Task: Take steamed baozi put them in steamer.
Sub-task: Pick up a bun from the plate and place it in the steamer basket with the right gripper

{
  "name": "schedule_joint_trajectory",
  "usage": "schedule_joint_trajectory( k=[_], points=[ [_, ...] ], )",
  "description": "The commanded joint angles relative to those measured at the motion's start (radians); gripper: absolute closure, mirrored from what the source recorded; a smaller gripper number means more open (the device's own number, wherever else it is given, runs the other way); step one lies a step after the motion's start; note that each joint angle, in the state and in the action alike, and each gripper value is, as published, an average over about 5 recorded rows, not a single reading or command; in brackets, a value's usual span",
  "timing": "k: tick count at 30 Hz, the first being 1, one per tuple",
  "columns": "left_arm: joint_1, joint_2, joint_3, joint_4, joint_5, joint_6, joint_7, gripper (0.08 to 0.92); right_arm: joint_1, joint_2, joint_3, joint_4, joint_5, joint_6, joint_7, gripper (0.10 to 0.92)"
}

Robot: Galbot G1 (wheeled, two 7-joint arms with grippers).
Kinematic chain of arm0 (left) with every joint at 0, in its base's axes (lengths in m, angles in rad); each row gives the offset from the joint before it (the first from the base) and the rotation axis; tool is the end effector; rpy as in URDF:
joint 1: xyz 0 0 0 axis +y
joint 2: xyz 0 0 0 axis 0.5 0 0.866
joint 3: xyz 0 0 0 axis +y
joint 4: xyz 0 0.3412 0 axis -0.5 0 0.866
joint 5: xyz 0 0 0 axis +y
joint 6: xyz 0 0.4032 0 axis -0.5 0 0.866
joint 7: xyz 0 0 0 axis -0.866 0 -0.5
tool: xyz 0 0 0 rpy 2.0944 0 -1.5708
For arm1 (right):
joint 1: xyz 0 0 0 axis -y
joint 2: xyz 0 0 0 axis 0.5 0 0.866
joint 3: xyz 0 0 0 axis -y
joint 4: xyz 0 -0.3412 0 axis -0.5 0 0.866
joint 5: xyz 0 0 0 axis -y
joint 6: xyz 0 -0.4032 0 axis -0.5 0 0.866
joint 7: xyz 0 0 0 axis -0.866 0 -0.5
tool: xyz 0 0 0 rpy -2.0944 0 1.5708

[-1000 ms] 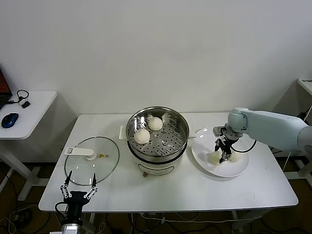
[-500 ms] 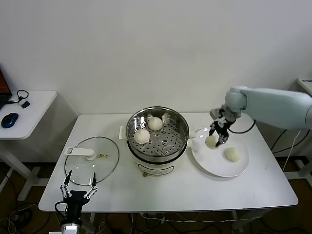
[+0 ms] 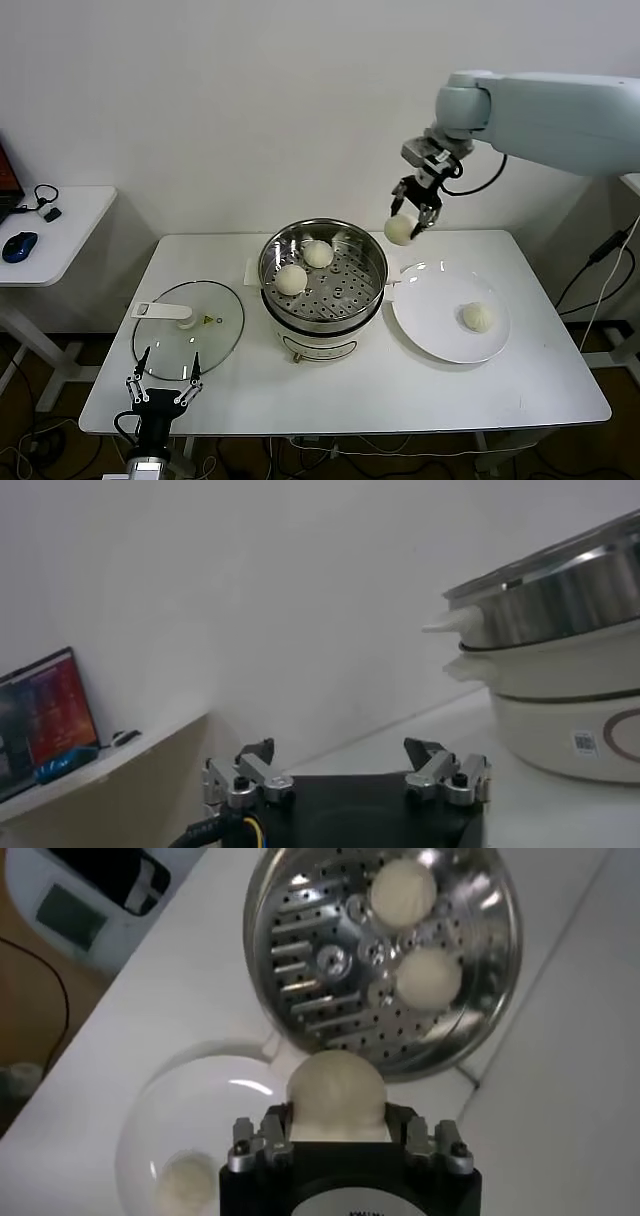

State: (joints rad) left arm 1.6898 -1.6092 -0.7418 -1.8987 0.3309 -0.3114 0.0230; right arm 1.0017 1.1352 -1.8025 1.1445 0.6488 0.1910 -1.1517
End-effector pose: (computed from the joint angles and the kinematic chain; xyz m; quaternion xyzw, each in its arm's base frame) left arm 0.1699 0.0745 -0.3949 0.0354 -0.9779 -0.2045 0.0240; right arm 0.6248 0.0280 0.0403 0.6207 -0.3819 0.6356 0.2548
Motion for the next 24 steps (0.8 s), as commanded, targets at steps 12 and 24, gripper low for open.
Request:
schedule_joint_trajectory(
  k=[12, 24],
  points=[
    [-0.001, -0.049, -0.008, 0.003, -0.014, 0.004, -0.001, 0.177, -0.107, 0.262, 0.104, -0.067, -0.294, 0.537, 0.066, 0.381],
    [-0.003, -0.049, -0.01, 0.017, -0.017, 0.001, -0.002, 0.177, -0.18, 0.244, 0.114, 0.04, -0.355, 0.484, 0.11, 0.35]
  ],
)
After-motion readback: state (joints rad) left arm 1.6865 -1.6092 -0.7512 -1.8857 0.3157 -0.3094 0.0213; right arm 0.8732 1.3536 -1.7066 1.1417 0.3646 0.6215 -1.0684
